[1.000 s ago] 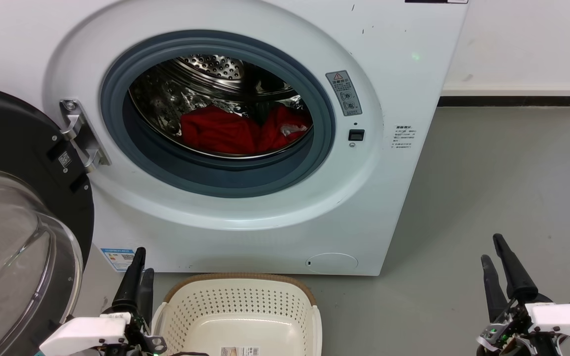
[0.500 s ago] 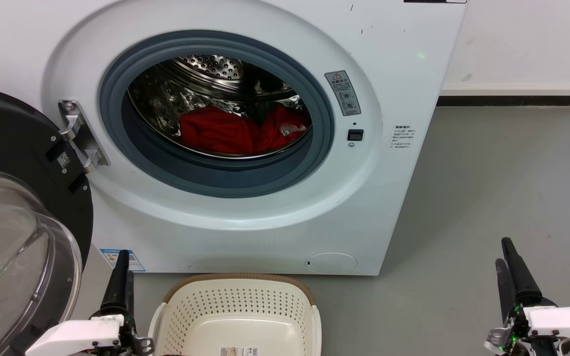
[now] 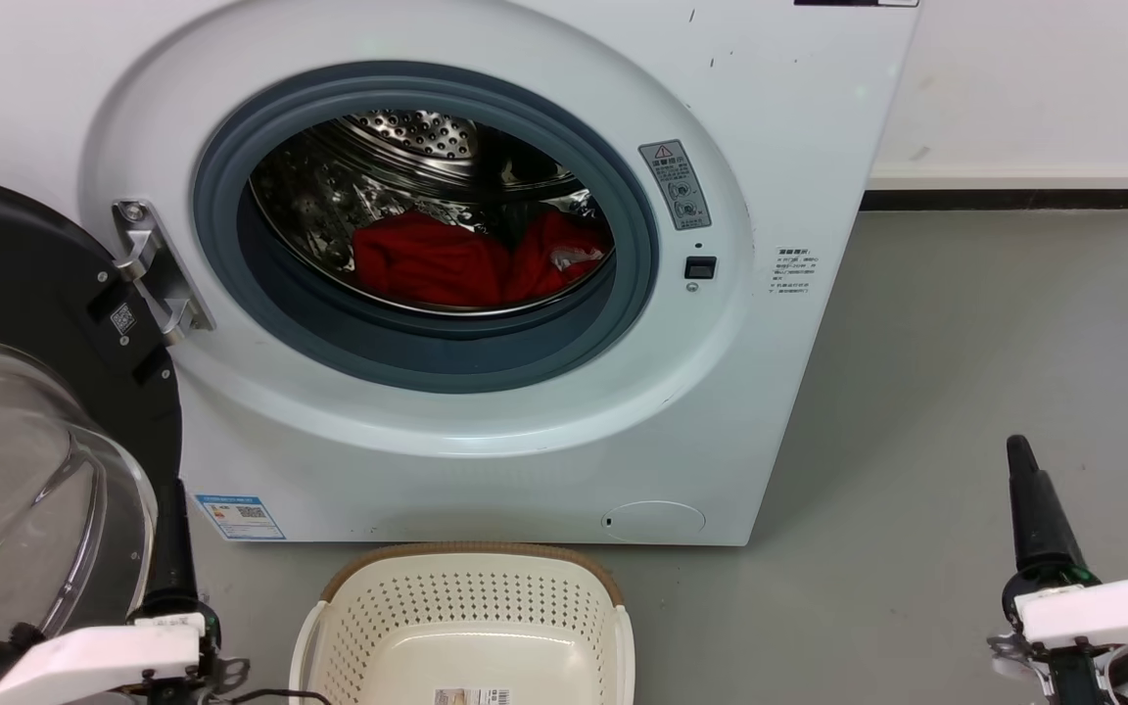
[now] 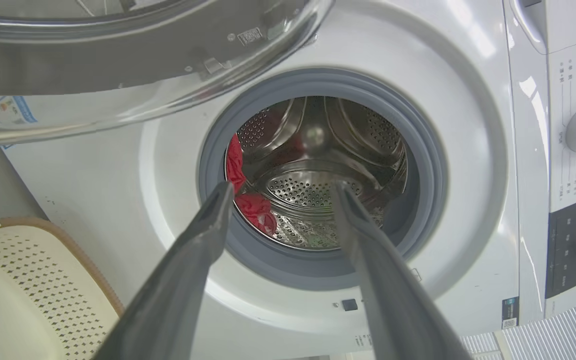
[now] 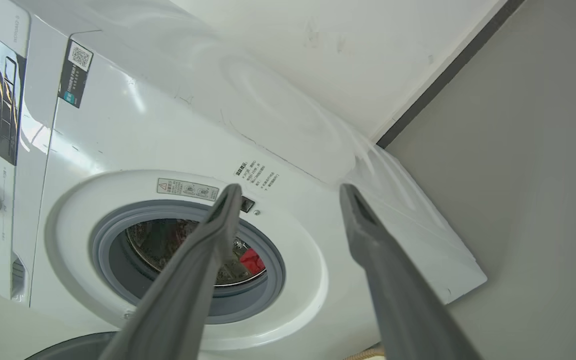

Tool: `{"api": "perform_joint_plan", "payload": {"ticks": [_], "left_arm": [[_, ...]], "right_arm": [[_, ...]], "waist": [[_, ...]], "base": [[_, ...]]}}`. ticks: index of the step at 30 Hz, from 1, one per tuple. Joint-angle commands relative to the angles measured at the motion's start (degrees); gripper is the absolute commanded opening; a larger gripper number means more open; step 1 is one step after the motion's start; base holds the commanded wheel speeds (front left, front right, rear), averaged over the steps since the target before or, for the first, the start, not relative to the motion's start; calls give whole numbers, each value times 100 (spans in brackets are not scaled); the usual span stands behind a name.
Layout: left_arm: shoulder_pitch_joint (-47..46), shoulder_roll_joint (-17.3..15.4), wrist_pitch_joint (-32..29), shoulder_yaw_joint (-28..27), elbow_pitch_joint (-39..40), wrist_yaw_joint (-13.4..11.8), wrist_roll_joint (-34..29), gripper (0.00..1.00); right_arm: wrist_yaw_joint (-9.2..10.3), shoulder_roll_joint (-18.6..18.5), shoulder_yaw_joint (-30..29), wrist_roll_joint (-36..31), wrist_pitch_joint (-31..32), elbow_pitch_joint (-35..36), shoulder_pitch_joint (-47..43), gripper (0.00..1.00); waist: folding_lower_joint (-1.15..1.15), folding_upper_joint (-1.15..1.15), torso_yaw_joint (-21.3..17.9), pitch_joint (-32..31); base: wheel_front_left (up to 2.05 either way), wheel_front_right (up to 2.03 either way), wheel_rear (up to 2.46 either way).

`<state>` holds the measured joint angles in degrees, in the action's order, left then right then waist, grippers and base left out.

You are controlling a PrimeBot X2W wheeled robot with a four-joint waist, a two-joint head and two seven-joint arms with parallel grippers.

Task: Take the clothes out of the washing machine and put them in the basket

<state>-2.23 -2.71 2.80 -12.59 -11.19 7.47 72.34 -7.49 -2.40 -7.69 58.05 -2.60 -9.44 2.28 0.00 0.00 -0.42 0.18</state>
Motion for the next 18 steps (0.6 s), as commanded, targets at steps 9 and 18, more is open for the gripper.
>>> {"api": "perform_joint_plan", "payload": {"ticks": [9, 18], "left_arm": [[36, -15, 219, 102, 809, -428, -1334, 100], [223, -17, 363, 508, 1264, -626, -2259, 100]], "right_arm": [[0, -38, 133, -1968, -233, 665, 5, 100], [0, -41, 372, -2969, -374, 982, -91, 100]], "waist": [[0, 0, -27, 8], [0, 0, -49, 25]], "base": [[0, 0, 0], [0, 0, 0]]}}
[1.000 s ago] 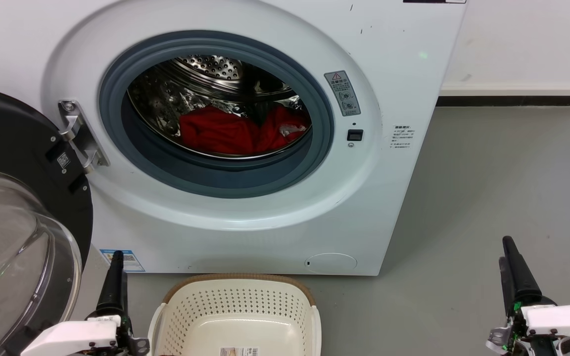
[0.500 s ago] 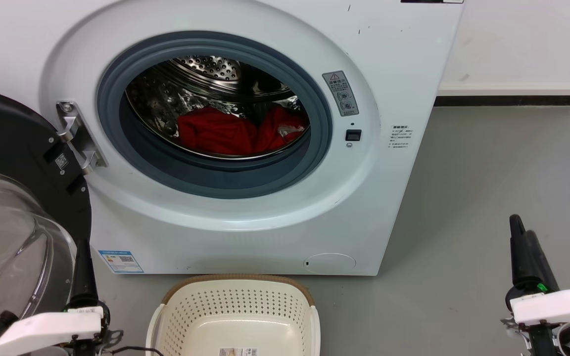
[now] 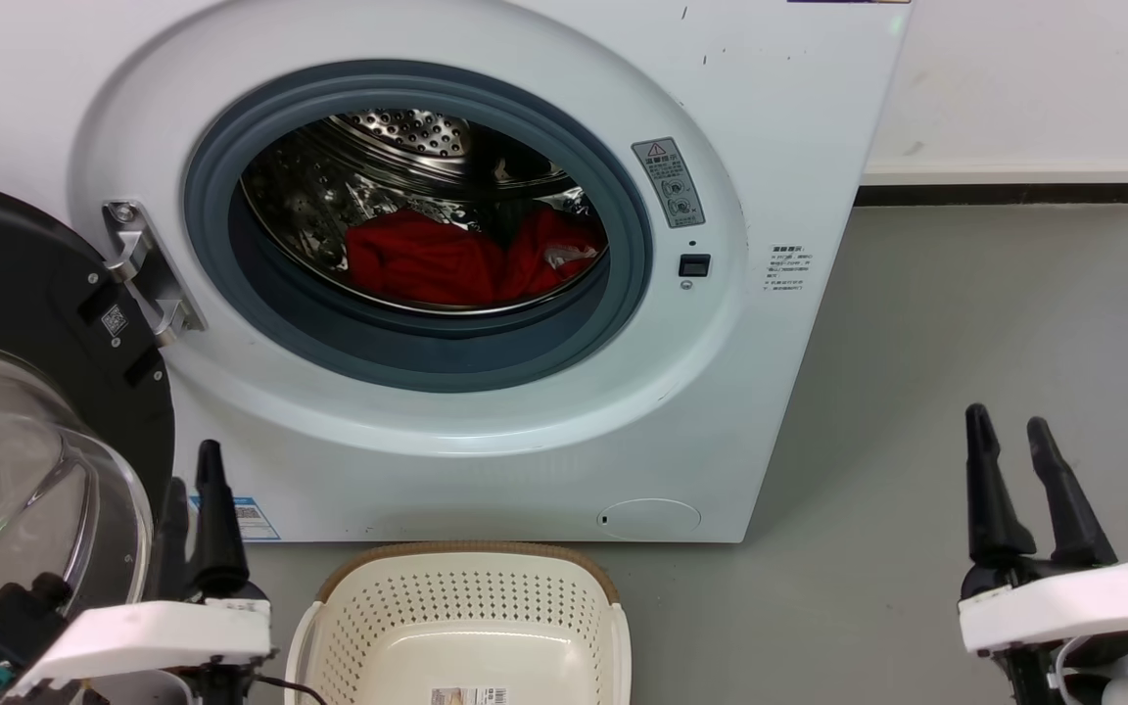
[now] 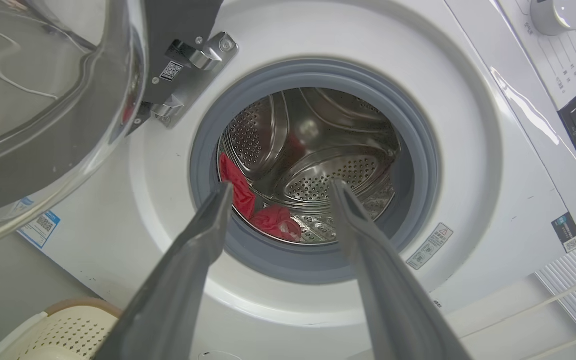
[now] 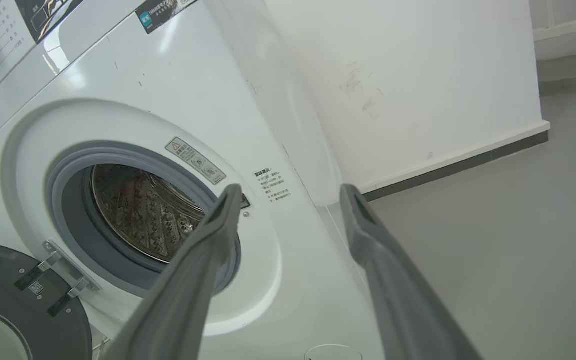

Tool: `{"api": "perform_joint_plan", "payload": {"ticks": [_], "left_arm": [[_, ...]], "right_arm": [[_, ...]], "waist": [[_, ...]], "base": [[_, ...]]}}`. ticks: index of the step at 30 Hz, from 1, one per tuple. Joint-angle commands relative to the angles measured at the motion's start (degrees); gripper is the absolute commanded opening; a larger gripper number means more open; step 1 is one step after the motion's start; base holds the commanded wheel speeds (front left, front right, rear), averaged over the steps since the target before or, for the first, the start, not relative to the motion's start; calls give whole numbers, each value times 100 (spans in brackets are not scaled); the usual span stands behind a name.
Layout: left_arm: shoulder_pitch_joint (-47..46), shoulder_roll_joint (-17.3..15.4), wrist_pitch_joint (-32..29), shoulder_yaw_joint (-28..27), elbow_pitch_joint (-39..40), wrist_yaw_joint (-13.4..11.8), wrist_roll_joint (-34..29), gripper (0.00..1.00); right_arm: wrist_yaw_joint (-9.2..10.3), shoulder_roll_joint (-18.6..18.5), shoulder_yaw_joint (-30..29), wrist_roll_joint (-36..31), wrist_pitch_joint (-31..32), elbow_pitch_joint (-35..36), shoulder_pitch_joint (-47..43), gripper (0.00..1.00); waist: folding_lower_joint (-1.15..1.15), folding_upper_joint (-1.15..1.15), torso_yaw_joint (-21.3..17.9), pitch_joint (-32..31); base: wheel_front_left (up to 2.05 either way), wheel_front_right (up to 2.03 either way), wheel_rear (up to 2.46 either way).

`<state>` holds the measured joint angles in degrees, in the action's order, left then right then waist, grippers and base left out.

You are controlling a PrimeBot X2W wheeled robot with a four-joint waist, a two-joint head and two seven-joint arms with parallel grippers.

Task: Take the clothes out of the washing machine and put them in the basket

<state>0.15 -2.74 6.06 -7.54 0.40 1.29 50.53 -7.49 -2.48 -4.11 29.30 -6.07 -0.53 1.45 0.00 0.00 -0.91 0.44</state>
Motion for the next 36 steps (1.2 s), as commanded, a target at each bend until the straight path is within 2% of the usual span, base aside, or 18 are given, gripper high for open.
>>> {"api": "perform_joint_plan", "payload": {"ticks": [1, 8, 12, 18, 26, 31, 36], "left_arm": [[21, -13, 50, 70, 124, -3, -117, 100], [117, -14, 184, 391, 290, -57, -898, 100], [125, -15, 242, 584, 238, 10, -1381, 100], [125, -15, 335, 782, 431, -169, -2107, 100], [224, -15, 444, 951, 474, -393, -2779, 100], [268, -16, 506, 1067, 431, -421, -3091, 100], [315, -16, 572, 1176, 281, -348, -3351, 100]], "right_arm": [[0, -34, 33, -200, -46, 102, -11, 100], [0, -37, 195, -1028, -177, 209, -63, 100], [0, -37, 254, -1326, -238, 164, -104, 100], [0, -38, 370, -1805, -331, 175, -127, 100], [0, -41, 417, -2344, -438, 190, -185, 100], [0, -43, 405, -2567, -509, 102, -242, 100], [0, -44, 438, -2688, -568, -35, -286, 100]], "waist": [[0, 0, -2, 1], [0, 0, -7, 14], [0, 0, -5, 13], [0, 0, 1, 18], [0, 0, -21, 21], [0, 0, -24, 15], [0, 0, -13, 10]], "base": [[0, 0, 0], [0, 0, 0], [0, 0, 0], [0, 0, 0], [0, 0, 0], [0, 0, 0], [0, 0, 0]]}}
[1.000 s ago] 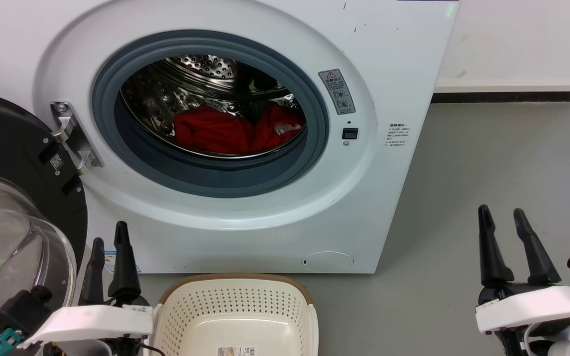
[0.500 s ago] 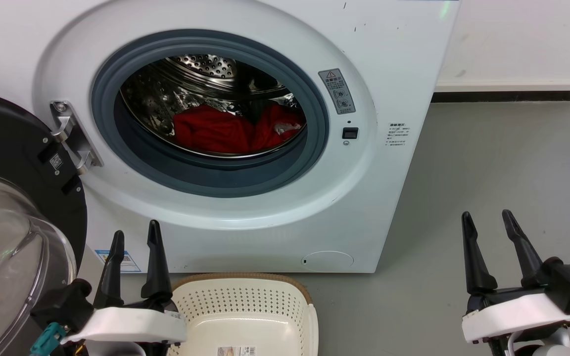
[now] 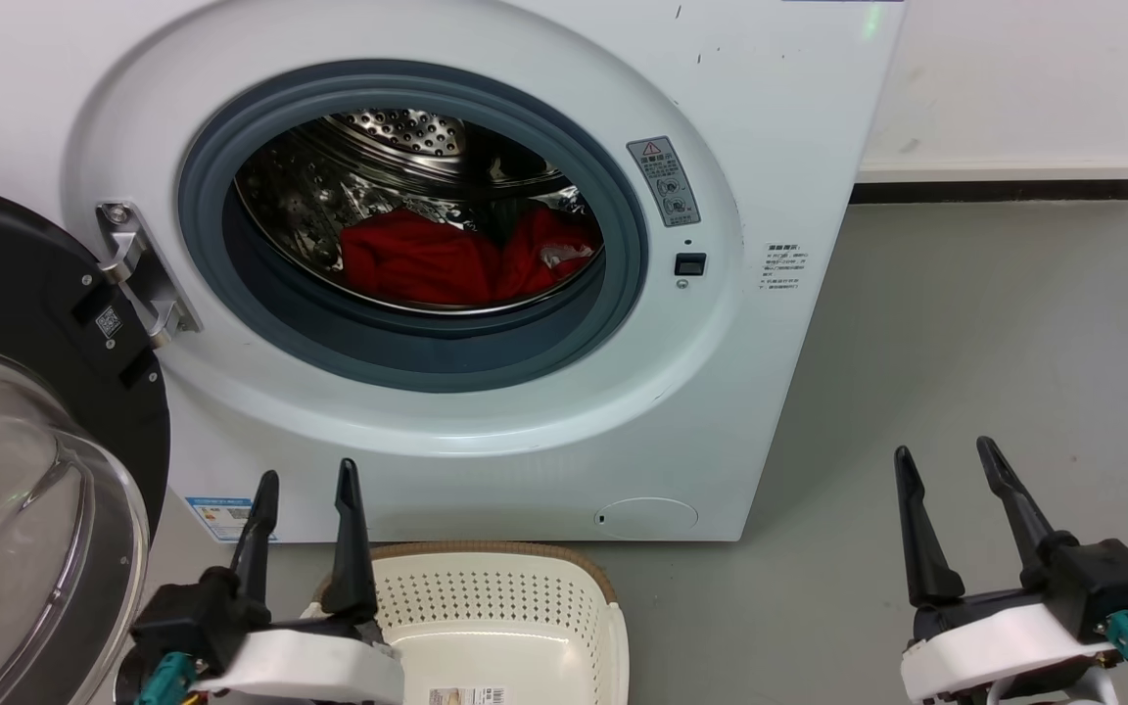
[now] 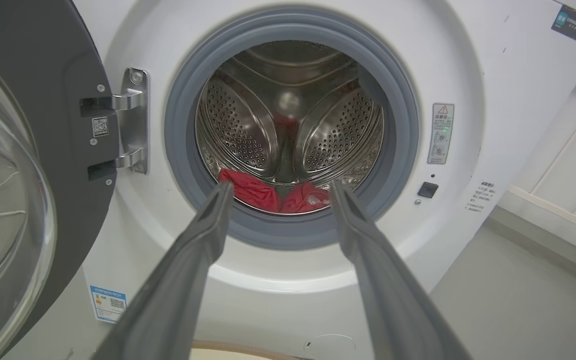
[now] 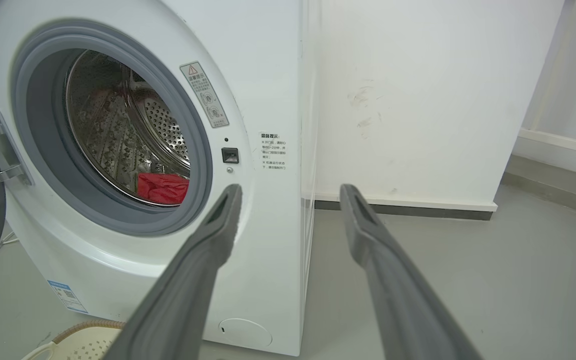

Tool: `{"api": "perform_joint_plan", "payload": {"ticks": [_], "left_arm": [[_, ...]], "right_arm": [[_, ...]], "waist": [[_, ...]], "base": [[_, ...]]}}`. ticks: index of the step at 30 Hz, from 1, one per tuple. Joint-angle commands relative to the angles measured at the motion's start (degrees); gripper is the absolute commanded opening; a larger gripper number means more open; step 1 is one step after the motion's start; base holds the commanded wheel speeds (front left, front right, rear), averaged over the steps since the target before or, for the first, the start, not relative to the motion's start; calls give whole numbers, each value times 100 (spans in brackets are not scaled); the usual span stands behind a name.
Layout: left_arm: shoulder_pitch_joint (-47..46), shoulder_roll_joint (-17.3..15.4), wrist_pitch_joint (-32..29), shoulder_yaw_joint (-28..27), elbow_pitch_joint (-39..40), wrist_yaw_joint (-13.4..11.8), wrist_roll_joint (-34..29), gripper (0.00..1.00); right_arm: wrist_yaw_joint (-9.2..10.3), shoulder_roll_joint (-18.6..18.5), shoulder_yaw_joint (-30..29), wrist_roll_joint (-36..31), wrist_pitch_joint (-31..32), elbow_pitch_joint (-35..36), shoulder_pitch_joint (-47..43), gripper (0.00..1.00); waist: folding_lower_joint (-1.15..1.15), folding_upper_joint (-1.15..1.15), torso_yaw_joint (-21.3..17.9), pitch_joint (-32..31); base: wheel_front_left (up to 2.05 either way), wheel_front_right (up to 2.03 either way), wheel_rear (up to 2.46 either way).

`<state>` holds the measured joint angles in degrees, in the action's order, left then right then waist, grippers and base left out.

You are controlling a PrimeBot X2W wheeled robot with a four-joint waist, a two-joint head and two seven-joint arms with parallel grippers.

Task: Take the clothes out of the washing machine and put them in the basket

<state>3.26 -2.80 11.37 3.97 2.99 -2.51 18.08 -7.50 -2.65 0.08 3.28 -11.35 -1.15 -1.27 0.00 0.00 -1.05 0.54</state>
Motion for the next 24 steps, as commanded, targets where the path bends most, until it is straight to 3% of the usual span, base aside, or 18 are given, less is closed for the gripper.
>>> {"api": "perform_joint_plan", "payload": {"ticks": [1, 9, 24], "left_arm": [[24, -11, 56, 43, -20, 49, -162, 100], [75, -14, 152, 140, -583, -1, -750, 100], [122, -30, 310, 315, -741, 23, -1441, 100]], "right_arm": [[2, -27, 28, -108, -55, 14, -12, 100], [2, -28, 39, -200, -151, -270, -64, 100], [2, -32, 19, -635, -309, -584, -116, 100]], "waist": [[0, 0, 1, 0], [0, 0, -12, -11], [0, 0, -49, -35]], "base": [[0, 0, 0], [0, 0, 0], [0, 0, 0]]}}
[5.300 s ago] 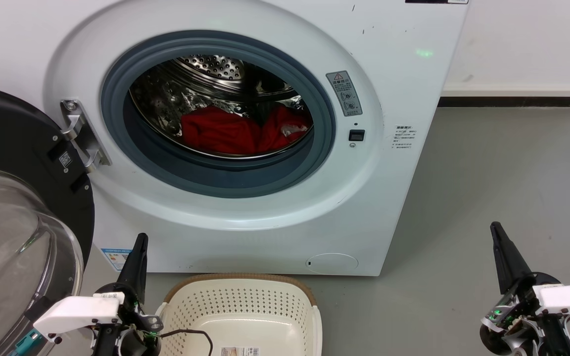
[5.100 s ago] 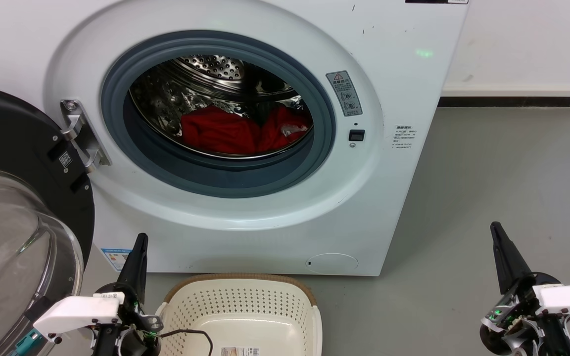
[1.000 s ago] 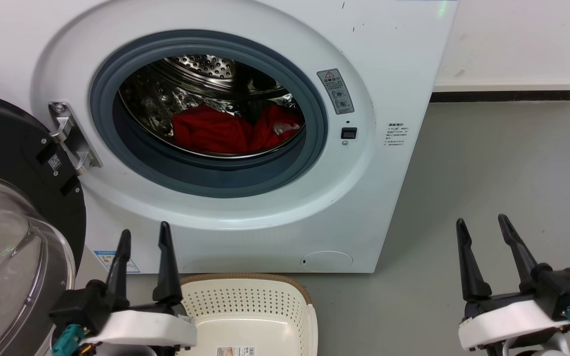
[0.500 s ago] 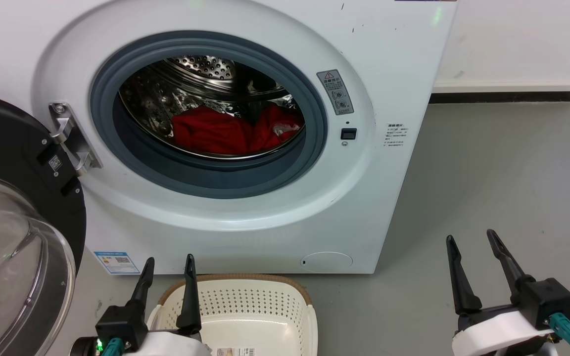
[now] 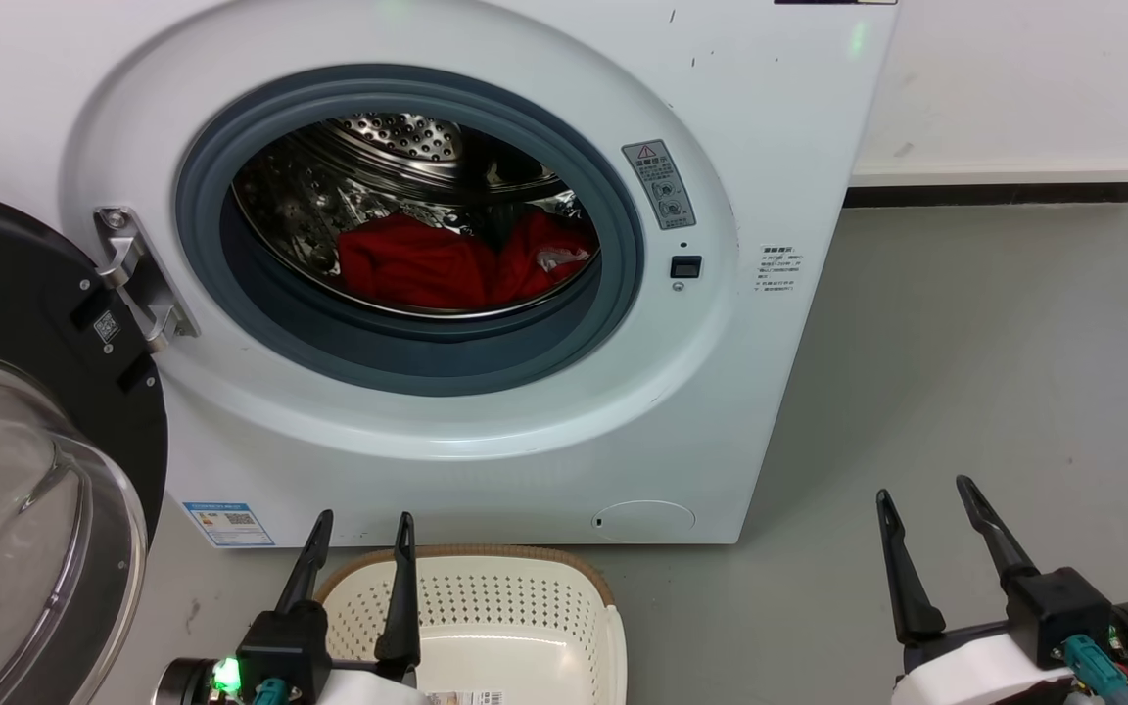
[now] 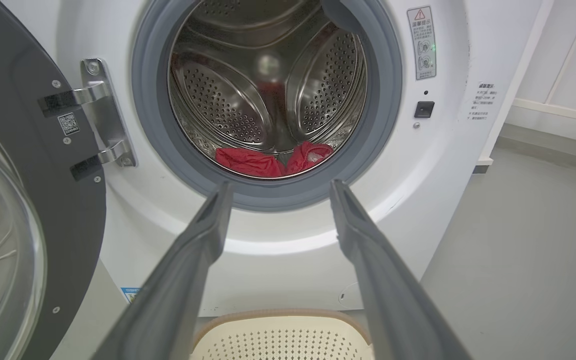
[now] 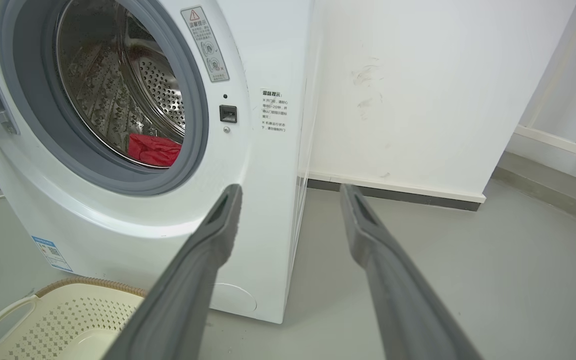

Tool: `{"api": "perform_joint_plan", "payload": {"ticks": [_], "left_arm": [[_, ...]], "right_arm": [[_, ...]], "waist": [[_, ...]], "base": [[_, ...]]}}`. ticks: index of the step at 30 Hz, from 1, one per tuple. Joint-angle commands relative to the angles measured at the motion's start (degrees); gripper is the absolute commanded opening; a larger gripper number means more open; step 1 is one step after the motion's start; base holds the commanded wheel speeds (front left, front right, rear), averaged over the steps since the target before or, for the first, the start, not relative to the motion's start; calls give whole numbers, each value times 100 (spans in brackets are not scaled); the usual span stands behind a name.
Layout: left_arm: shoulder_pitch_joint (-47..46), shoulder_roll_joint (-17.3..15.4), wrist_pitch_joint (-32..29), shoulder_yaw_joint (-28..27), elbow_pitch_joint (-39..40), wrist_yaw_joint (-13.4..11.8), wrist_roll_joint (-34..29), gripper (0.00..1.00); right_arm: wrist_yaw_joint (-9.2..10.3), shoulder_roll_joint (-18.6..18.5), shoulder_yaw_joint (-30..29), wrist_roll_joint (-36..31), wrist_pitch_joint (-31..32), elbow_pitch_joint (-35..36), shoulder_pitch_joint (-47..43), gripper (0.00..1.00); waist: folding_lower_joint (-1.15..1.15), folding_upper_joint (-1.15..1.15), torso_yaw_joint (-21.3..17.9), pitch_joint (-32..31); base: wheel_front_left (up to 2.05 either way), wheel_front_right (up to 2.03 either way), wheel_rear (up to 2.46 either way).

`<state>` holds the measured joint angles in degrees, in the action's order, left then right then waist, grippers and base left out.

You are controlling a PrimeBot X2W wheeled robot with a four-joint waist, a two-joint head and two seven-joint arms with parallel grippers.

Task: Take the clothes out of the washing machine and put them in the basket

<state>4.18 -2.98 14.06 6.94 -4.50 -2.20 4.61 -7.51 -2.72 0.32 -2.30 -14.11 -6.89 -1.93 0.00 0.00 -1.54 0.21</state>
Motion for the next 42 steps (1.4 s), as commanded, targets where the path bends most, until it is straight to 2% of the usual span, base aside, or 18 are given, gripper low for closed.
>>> {"api": "perform_joint_plan", "payload": {"ticks": [1, 6, 17, 34, 42], "left_arm": [[41, -11, 54, 34, 5, 8, -133, 100], [56, -5, 102, 7, -33, 51, -182, 100], [107, 10, 117, -95, -72, 165, -154, 100], [34, 12, 117, -84, -153, 82, -111, 100], [-95, 11, 117, -147, -201, 157, -190, 100]], "right_arm": [[4, -25, -12, -100, -47, -25, -46, 100], [4, -26, -86, 349, -101, -105, -18, 100], [4, -25, -53, 319, -112, -114, -13, 100], [4, -25, -40, 340, -112, -126, 71, 100], [4, -25, -19, 364, -111, -57, 153, 100]], "waist": [[0, 0, -4, -5], [0, 0, -10, -7], [0, 0, -5, -34], [0, 0, -26, -1], [0, 0, -174, 287]], "base": [[0, 0, 0], [0, 0, 0], [0, 0, 0], [0, 0, 0], [0, 0, 0]]}}
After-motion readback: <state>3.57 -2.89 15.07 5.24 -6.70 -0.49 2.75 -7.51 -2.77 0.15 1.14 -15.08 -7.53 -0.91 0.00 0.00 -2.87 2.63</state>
